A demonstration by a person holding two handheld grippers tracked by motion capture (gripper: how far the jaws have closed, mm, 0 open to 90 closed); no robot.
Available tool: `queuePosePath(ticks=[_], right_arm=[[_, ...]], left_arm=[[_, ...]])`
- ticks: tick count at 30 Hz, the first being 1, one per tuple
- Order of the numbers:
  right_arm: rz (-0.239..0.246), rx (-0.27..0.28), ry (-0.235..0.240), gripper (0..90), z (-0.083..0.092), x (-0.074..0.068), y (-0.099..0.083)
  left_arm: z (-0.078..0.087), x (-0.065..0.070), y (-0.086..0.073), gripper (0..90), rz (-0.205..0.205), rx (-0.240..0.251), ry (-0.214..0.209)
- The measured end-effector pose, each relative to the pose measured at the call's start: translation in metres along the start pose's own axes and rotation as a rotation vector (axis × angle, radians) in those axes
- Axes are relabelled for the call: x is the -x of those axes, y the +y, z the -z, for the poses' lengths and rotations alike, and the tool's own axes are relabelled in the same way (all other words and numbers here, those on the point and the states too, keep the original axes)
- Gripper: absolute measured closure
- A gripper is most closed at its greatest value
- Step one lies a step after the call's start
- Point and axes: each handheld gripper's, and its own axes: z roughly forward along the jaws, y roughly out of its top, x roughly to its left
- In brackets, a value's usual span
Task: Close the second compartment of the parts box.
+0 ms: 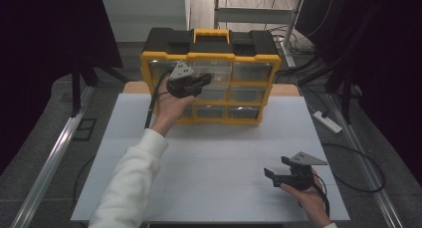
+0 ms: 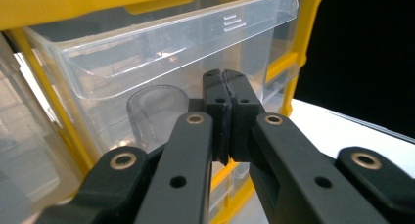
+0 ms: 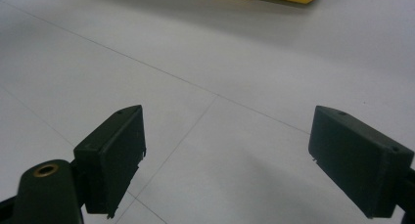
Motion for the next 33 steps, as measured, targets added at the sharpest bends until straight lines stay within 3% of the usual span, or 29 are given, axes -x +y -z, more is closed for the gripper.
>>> queuePosePath(ticks=[11,20,33], right_arm=[[-0.002,0.0,0.004,13.3,-0.001,0.001,0.0],[0.0,0.001,0.006,13.3,0.0,0.001,0.0],[0.002,0.002,0.01,13.3,0.0,0.0,0.0]], left_arm=[[-0.011,-0.011,0.0,88.2,0.035,0.024,0.027],[-0.017,-0.014,-0.001,87.9,0.037,0.019,0.035],[0.006,0.002,-0.009,87.7,0.002,0.014,-0.001]])
